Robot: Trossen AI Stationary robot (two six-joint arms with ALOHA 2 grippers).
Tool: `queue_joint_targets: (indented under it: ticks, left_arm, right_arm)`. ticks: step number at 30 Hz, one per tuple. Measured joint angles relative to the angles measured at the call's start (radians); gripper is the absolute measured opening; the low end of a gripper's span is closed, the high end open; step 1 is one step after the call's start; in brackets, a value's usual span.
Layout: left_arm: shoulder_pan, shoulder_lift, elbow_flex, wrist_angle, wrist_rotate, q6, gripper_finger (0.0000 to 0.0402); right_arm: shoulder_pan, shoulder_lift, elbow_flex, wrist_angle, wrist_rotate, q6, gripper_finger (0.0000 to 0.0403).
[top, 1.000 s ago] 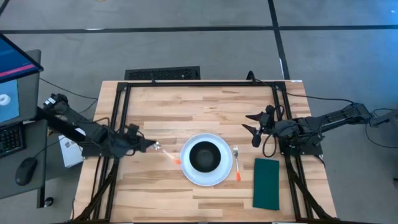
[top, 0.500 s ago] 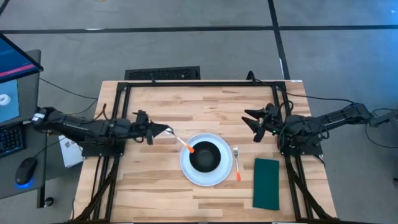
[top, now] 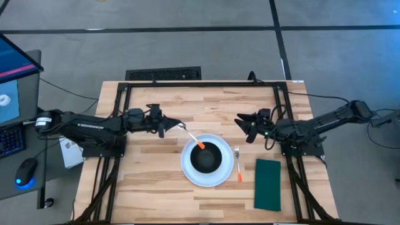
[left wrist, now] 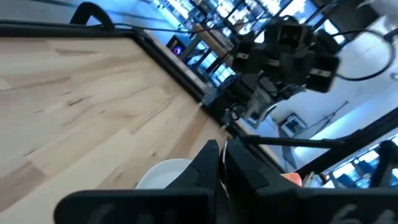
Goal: Set table place
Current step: Place the orange-handled spoon inside the black bowl
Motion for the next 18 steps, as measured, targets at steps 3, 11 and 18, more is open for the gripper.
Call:
queue_joint_targets:
  ticks: [3,11,18]
  left_arm:
    - [0.014,0.068,0.053,0.001,0.012,0.042,0.0]
    - [0.017,0.255,0.269,-0.034,0.049,0.205,0.0]
    - [0.018,0.438,0.438,-0.096,0.073,0.289,0.0]
  right_arm:
    - [0.0,0.034,0.0,0.006,0.0,0.064,0.0232]
    - [0.024,0.174,0.0,0.072,-0.011,0.181,0.0232]
    - [0.029,0.281,0.0,0.201,-0.099,0.204,0.0232]
